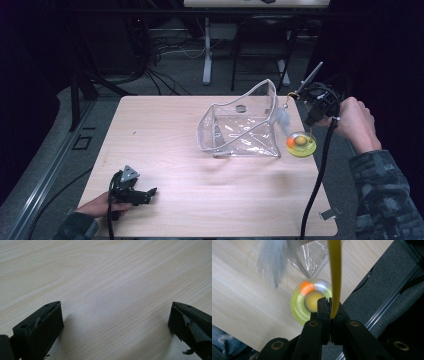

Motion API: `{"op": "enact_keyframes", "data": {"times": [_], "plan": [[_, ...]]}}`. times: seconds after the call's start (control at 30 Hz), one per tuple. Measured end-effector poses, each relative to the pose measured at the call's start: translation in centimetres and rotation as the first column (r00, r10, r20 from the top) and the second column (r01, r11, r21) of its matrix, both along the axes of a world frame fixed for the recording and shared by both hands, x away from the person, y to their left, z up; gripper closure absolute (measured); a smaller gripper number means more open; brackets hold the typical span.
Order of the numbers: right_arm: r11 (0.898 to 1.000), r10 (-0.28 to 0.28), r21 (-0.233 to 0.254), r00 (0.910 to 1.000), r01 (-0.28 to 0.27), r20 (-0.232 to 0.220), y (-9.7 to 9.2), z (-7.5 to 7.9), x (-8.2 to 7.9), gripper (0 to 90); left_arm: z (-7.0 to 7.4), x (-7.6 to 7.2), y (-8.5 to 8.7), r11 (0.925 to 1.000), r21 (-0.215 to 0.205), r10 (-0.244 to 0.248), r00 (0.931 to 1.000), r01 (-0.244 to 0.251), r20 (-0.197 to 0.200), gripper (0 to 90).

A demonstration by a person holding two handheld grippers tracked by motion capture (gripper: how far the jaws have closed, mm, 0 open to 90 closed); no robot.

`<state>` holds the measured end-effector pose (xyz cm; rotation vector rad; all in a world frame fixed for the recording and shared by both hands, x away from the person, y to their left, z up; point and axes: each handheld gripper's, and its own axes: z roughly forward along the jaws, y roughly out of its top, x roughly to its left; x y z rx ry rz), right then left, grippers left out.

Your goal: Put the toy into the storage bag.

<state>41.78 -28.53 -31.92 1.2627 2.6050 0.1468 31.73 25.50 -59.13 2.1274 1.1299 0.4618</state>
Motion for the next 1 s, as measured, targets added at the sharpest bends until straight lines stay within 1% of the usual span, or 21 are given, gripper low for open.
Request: {"op": "enact_keyframes", "data": {"times": [0.03,0.07,0.1,0.2,0.37,0.43,0.53,0.57,0.7,0.83,1.0], "plan": [[1.0,-0.007,0.002,1.0,0.007,-0.004,-0.1,0.1,0.1,87.7,0.0,0.0,0.0,1.0,0.0,0.0,1.0,0.0,0.0,0.0],[1.0,-0.015,0.007,0.9999,0.015,0.005,-0.2,0.2,0.2,87.7,0.0,0.0,0.0,1.0,0.0,0.0,1.0,0.0,0.0,0.0],[1.0,-0.015,-0.002,0.9999,0.015,0.001,-0.3,0.3,0.3,87.7,0.0,0.0,0.0,1.0,0.001,0.0,1.0,0.0,0.0,0.0],[1.0,-0.025,-0.001,0.9997,0.025,0.007,-0.6,0.7,0.6,87.7,0.0,0.0,0.0,1.0,0.0,0.0,1.0,0.0,0.0,0.0],[0.999,-0.034,-0.002,0.9989,0.034,0.031,-0.7,1.5,0.9,87.7,0.0,0.0,0.0,1.0,0.0,0.0,1.0,0.0,0.0,0.0],[0.999,-0.036,-0.007,0.999,0.037,0.026,-0.7,1.8,1.0,87.7,0.0,0.0,0.0,1.0,0.0,0.0,1.0,0.0,0.0,0.0],[0.999,-0.039,-0.004,0.9986,0.039,0.036,-0.7,2.1,1.2,87.7,0.0,0.0,0.0,1.0,0.0,0.0,1.0,0.0,0.0,0.0],[0.999,-0.035,-0.004,0.9989,0.035,0.032,-0.7,2.3,1.3,87.7,0.0,0.0,0.0,1.0,0.0,0.0,1.0,0.0,0.0,0.0],[0.999,-0.04,-0.021,0.9987,0.041,0.03,-0.6,2.8,1.6,87.6,0.0,0.0,0.0,1.0,0.0,0.0,1.0,0.0,0.0,0.0],[0.999,-0.038,-0.035,0.9984,0.04,0.041,-0.5,3.4,1.8,87.7,0.0,0.0,0.0,1.0,0.0,0.0,1.0,0.0,0.0,0.0],[0.999,-0.037,-0.037,0.9979,0.039,0.053,-0.4,4.2,2.0,87.7,0.0,0.0,0.0,1.0,0.0,0.0,1.0,0.0,0.0,0.0]]}}
